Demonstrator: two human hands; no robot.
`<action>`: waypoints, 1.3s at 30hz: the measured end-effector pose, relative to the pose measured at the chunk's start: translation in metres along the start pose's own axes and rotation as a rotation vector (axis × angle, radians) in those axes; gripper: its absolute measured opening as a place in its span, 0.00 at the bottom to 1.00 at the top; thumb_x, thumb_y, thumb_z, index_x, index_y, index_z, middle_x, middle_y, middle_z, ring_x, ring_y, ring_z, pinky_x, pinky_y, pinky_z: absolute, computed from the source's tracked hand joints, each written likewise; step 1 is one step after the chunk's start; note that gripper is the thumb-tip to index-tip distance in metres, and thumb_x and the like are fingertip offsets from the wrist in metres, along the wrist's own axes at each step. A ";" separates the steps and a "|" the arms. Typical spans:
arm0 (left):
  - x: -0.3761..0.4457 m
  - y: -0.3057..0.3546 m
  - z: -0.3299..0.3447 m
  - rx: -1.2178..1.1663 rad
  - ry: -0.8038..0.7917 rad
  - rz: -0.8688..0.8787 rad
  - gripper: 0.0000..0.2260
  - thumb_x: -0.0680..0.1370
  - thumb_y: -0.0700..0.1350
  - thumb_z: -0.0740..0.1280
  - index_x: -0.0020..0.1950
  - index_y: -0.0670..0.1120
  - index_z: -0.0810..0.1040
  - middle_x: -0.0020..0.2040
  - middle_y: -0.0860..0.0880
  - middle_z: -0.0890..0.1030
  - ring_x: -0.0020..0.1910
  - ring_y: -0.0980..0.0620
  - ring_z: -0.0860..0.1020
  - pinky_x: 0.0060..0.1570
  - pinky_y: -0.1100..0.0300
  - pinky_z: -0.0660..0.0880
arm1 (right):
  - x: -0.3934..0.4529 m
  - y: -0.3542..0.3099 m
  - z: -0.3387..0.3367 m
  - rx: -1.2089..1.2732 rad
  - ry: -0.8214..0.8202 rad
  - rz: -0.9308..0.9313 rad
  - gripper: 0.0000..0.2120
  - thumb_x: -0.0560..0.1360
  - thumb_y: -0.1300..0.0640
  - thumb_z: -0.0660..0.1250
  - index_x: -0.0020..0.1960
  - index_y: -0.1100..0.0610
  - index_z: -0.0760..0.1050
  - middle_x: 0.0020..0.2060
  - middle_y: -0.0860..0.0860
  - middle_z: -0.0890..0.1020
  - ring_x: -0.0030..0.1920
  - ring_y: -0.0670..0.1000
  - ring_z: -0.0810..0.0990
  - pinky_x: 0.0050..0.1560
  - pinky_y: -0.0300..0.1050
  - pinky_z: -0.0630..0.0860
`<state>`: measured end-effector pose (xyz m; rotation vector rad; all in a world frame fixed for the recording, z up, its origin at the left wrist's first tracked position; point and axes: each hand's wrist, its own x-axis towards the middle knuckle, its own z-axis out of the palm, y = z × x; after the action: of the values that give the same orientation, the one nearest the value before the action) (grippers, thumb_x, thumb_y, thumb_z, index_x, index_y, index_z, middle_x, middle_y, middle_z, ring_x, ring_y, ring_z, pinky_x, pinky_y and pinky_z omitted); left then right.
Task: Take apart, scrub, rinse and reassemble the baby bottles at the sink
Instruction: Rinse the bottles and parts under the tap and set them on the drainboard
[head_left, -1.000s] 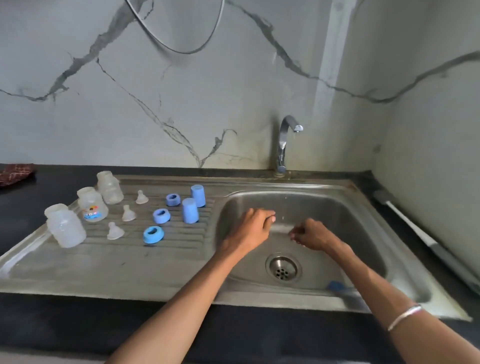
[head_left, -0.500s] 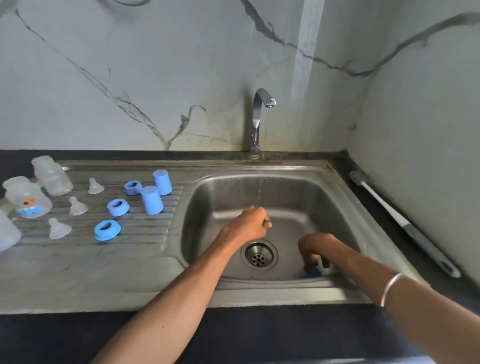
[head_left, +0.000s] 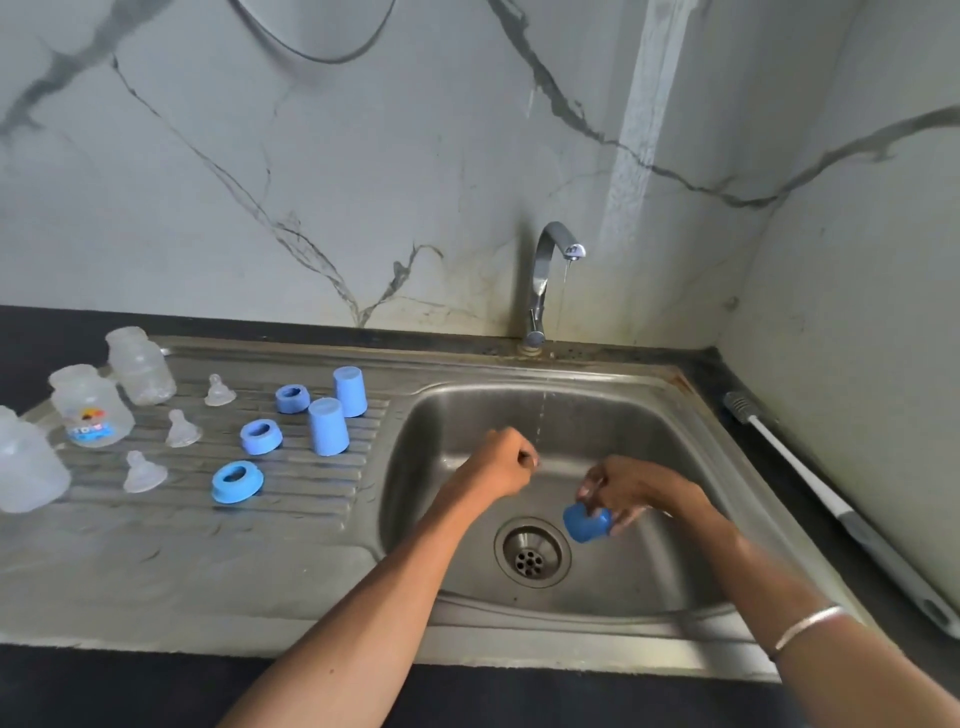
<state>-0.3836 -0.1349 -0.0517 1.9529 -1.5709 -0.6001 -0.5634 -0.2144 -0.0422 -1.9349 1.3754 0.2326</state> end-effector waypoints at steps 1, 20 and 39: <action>0.005 0.000 -0.003 -0.033 0.048 0.001 0.12 0.79 0.36 0.63 0.54 0.43 0.86 0.52 0.47 0.86 0.53 0.52 0.82 0.56 0.60 0.78 | 0.001 -0.007 -0.007 0.122 0.053 -0.044 0.09 0.74 0.65 0.71 0.54 0.58 0.79 0.52 0.58 0.82 0.39 0.55 0.85 0.40 0.44 0.84; 0.071 -0.011 0.008 -0.483 0.287 0.071 0.23 0.73 0.29 0.70 0.66 0.44 0.79 0.47 0.45 0.85 0.44 0.53 0.83 0.49 0.67 0.78 | 0.075 -0.039 -0.017 0.850 0.465 -0.383 0.11 0.78 0.57 0.70 0.59 0.58 0.80 0.56 0.57 0.82 0.54 0.54 0.82 0.50 0.46 0.83; 0.080 0.003 0.009 -1.283 0.135 -0.140 0.10 0.83 0.37 0.62 0.60 0.43 0.80 0.57 0.41 0.83 0.57 0.44 0.82 0.54 0.52 0.81 | 0.068 -0.056 -0.008 0.632 0.695 -0.454 0.23 0.71 0.53 0.77 0.64 0.53 0.78 0.53 0.47 0.80 0.54 0.47 0.80 0.55 0.39 0.78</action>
<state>-0.3741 -0.2146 -0.0564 1.0458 -0.6016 -1.1244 -0.4888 -0.2618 -0.0470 -1.7500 1.1464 -1.0509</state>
